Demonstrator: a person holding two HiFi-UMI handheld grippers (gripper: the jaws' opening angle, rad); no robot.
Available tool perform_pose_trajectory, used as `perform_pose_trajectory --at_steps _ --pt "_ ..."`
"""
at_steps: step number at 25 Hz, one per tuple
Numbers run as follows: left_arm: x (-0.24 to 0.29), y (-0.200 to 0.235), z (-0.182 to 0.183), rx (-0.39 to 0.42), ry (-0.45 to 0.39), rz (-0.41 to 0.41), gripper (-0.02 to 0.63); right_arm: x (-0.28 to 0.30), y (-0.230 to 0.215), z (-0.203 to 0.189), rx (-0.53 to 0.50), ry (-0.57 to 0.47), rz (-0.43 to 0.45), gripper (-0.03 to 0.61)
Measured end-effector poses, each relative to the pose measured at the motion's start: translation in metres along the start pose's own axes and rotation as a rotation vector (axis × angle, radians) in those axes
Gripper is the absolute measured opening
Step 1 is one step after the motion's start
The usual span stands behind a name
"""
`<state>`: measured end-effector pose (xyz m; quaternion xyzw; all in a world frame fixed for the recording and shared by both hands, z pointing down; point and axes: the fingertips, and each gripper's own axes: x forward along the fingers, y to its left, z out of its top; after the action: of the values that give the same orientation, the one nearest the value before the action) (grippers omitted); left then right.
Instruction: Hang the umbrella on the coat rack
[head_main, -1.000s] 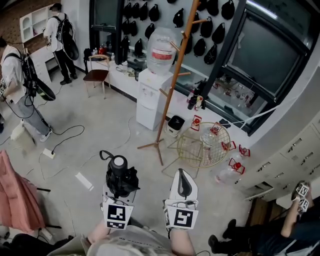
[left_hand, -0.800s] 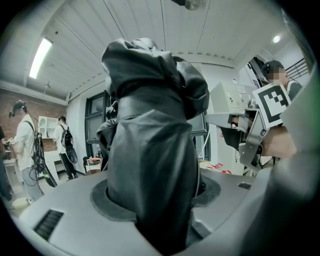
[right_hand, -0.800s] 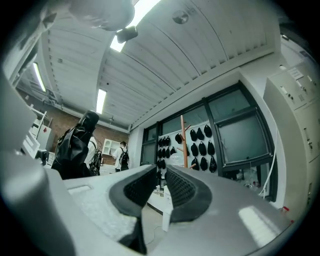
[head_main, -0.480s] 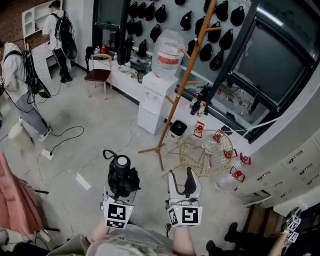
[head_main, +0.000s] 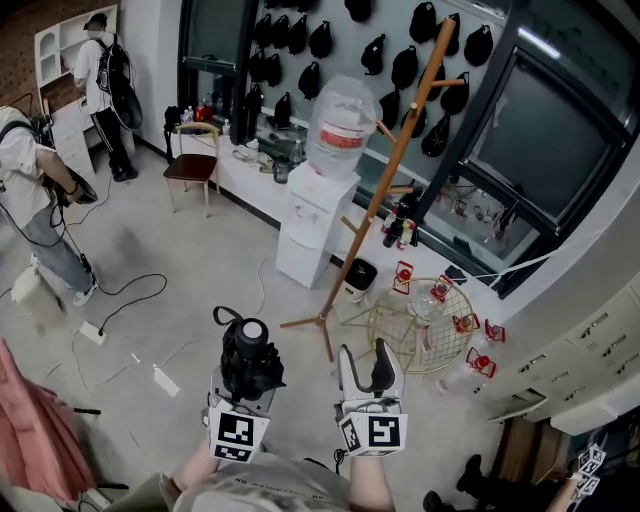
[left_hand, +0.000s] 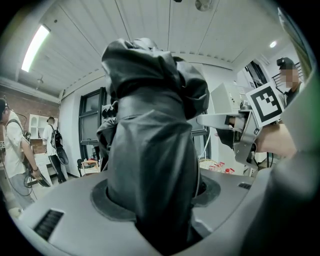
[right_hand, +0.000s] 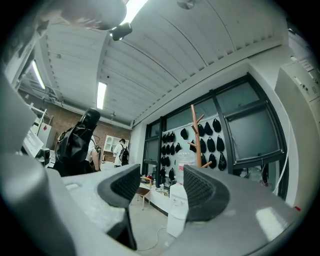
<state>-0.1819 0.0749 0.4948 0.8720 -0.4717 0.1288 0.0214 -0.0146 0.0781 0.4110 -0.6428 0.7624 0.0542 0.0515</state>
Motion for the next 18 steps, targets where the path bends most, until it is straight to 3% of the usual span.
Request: perform_pose_trajectory --at_steps 8,18 --pt "0.033 0.027 0.008 -0.021 0.000 -0.025 0.264 0.039 -0.011 -0.011 0.027 0.012 -0.009 0.259" --pt "0.135 -0.029 0.024 -0.002 0.031 -0.075 0.264 0.061 -0.111 -0.028 0.055 0.028 -0.003 0.259"
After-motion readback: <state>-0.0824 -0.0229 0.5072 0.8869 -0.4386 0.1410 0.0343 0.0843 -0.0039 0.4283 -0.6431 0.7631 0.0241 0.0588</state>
